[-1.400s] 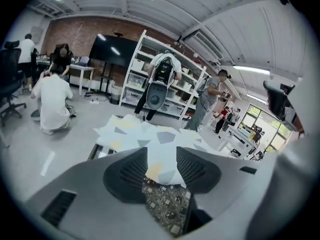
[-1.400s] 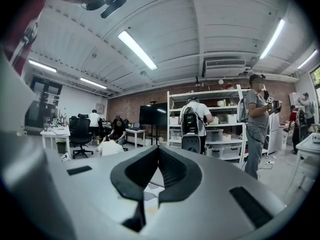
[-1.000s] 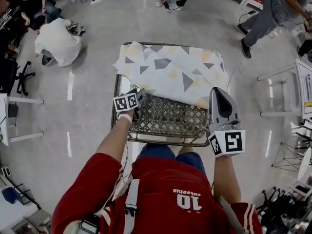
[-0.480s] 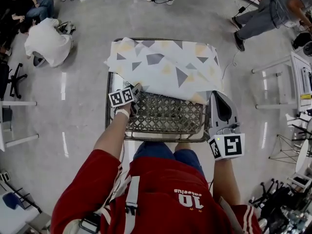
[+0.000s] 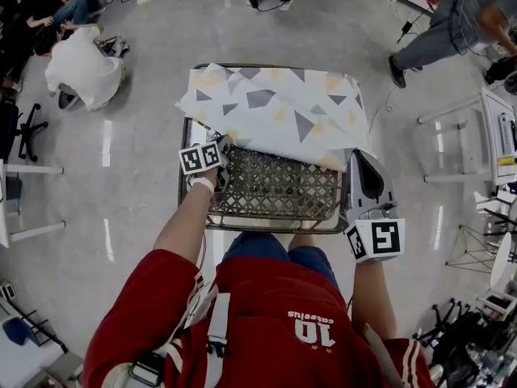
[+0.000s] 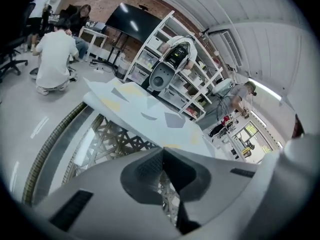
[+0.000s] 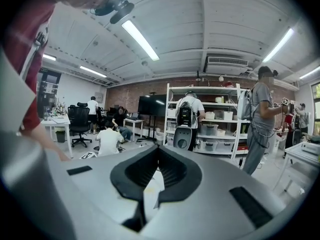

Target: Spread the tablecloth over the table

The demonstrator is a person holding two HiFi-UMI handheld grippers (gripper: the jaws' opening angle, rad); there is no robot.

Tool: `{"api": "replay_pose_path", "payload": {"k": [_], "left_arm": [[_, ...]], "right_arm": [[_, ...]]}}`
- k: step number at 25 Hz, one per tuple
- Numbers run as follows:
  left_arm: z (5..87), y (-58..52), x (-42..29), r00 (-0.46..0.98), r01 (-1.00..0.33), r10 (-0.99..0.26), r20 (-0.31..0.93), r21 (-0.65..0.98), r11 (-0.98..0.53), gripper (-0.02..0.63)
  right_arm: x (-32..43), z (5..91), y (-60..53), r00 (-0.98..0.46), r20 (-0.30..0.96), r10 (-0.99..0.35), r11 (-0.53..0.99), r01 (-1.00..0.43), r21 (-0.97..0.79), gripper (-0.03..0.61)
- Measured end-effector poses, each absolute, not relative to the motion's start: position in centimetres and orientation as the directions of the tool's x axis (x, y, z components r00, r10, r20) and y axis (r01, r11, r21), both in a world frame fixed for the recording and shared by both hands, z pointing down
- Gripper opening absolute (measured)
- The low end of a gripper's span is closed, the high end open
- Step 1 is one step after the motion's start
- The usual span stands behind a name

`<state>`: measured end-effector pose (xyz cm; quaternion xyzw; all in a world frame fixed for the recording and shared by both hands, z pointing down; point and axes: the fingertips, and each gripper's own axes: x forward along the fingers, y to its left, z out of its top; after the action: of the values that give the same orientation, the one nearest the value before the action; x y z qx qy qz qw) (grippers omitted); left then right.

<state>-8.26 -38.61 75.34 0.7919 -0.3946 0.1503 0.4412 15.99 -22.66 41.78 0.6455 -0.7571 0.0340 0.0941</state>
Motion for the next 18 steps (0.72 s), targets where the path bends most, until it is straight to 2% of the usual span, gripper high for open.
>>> {"api": "replay_pose_path", "payload": {"k": [9, 18], "left_arm": [[67.8, -35.3, -7.7, 0.684, -0.723, -0.539, 0.491, 0.552, -0.414, 0.006], [62.5, -28.9, -7.6, 0.681, -0.725, -0.59, 0.433, 0.513, -0.46, 0.006]], "right_arm": [[17.1, 39.4, -20.6, -0.14, 0.138, -0.981, 0.152, -0.985, 0.078, 0.014], [19.4, 38.4, -15.1, -0.15, 0.104, -0.983, 0.156, -0.987, 0.045, 0.014]]}}
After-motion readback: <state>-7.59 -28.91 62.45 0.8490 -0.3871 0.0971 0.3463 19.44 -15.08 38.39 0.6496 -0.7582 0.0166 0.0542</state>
